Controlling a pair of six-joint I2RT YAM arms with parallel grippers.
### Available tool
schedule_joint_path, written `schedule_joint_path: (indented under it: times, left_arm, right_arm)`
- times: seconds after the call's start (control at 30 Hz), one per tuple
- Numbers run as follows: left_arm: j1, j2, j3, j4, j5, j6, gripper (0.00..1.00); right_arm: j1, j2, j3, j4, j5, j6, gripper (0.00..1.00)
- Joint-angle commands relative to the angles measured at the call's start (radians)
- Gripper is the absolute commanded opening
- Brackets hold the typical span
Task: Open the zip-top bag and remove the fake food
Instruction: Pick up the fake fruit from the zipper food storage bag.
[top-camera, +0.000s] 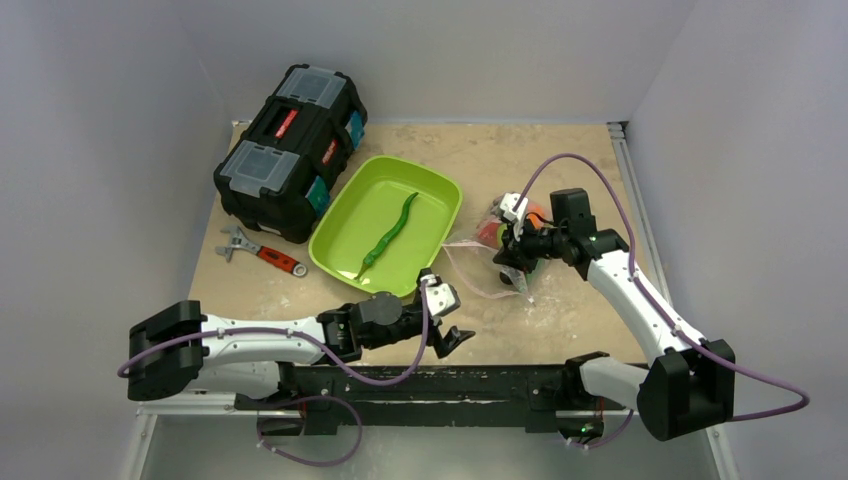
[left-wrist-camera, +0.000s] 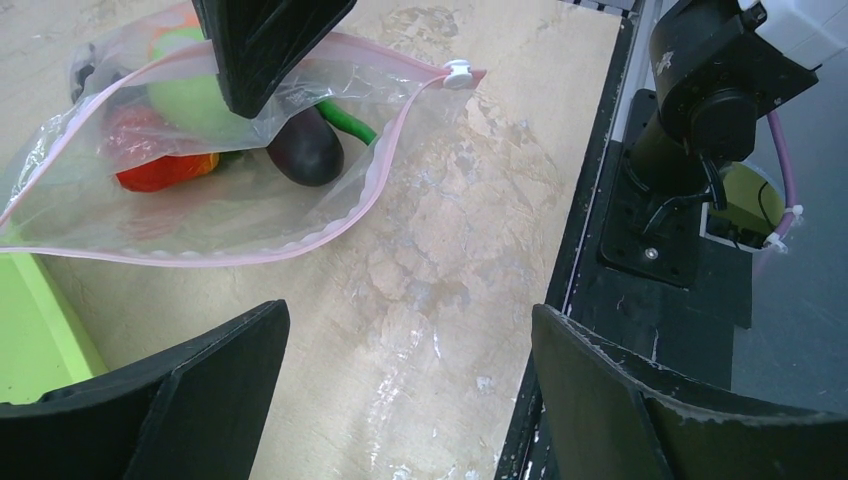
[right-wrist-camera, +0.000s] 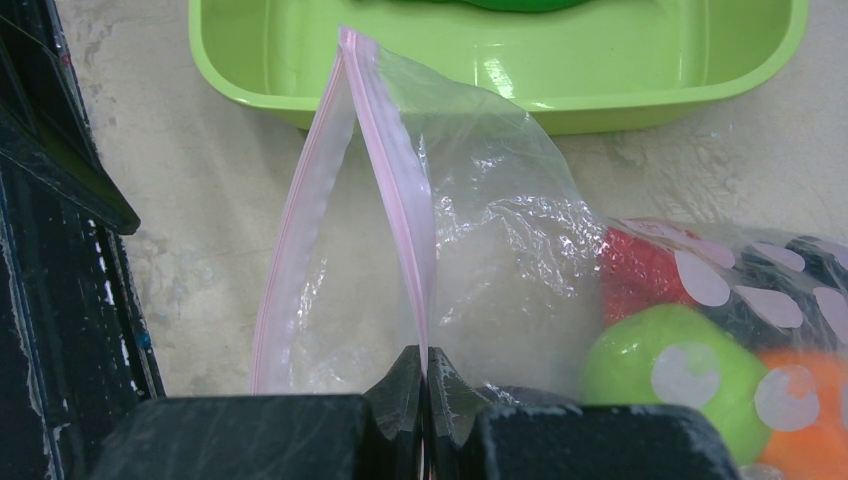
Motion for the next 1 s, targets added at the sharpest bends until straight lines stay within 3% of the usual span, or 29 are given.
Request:
schedule_joint_path:
  times: [0.0,0.97]
  left_arm:
    - [-0.008,-0.002,0.002,0.083,0.012,0.006,0.9]
    - [-0.008,-0.002,-0.01,0.098,0.024,0.005,0.89]
  right_arm:
    - [-0.004,0.004,0.028,0.003,-0.009,-0.011,0.0]
    - [-0.007,0.006,0.03,0.002,-0.017,-0.011,0.0]
